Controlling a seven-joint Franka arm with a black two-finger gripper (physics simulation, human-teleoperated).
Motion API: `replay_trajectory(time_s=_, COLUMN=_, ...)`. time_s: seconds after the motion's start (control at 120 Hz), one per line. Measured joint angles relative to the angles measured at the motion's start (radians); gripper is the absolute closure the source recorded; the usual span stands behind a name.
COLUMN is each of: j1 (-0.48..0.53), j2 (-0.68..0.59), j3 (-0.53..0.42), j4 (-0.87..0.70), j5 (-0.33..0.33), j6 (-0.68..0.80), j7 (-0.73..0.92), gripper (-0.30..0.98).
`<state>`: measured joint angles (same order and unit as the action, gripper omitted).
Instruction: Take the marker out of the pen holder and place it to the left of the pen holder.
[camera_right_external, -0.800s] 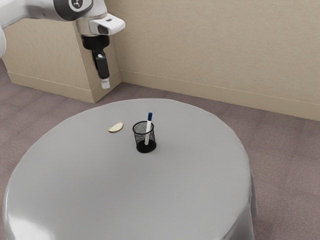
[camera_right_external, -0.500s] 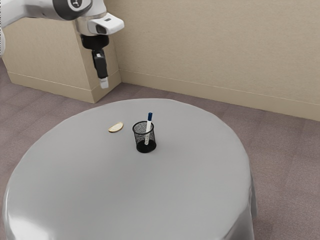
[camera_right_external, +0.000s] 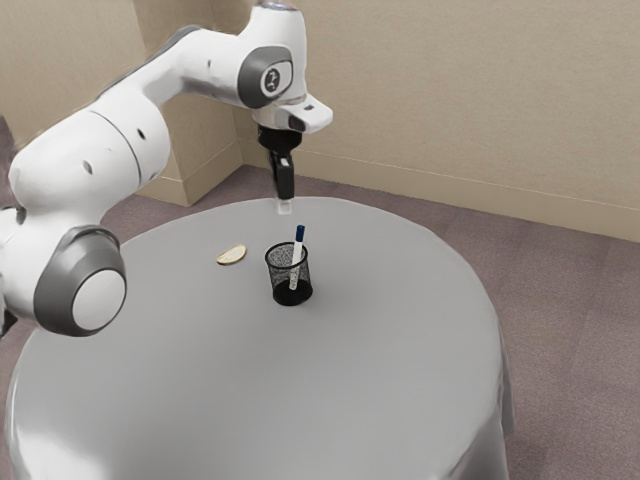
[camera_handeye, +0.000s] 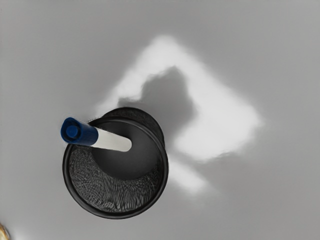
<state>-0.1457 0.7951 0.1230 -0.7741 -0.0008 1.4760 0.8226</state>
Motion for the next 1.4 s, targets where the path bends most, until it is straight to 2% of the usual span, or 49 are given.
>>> replay_trajectory(time_s=0.1, j1=0.015, j2=0.136, j3=0.001, j4=0.139, j5=-0.005, j6=0.0, j7=0.006, gripper=0.0)
replay_trajectory(time_s=0.225, j1=0.032, j2=0.234, j3=0.001, j4=0.222, j5=-0.008, j6=0.005, j7=0.013, gripper=0.0)
replay_trajectory(time_s=0.675, j1=0.047, j2=0.344, j3=0.001, j4=0.305, j5=-0.019, j6=0.065, j7=0.029, gripper=0.01)
replay_trajectory(time_s=0.858, j1=0.046, j2=0.348, j3=0.003, j4=0.306, j5=-0.03, j6=0.079, j7=0.031, gripper=0.47)
replay_trajectory(time_s=1.008, j1=0.046, j2=0.342, j3=0.001, j4=0.304, j5=-0.032, j6=0.083, j7=0.033, gripper=0.65)
replay_trajectory(time_s=1.175, j1=0.044, j2=0.267, j3=0.001, j4=0.266, j5=-0.028, j6=0.058, j7=0.034, gripper=0.72)
replay_trajectory(time_s=1.333, j1=0.018, j2=-0.032, j3=-0.003, j4=0.006, j5=-0.022, j6=0.032, j7=0.035, gripper=0.75)
replay_trajectory(time_s=1.4, j1=0.011, j2=-0.134, j3=-0.003, j4=-0.056, j5=-0.017, j6=0.006, j7=0.036, gripper=0.76)
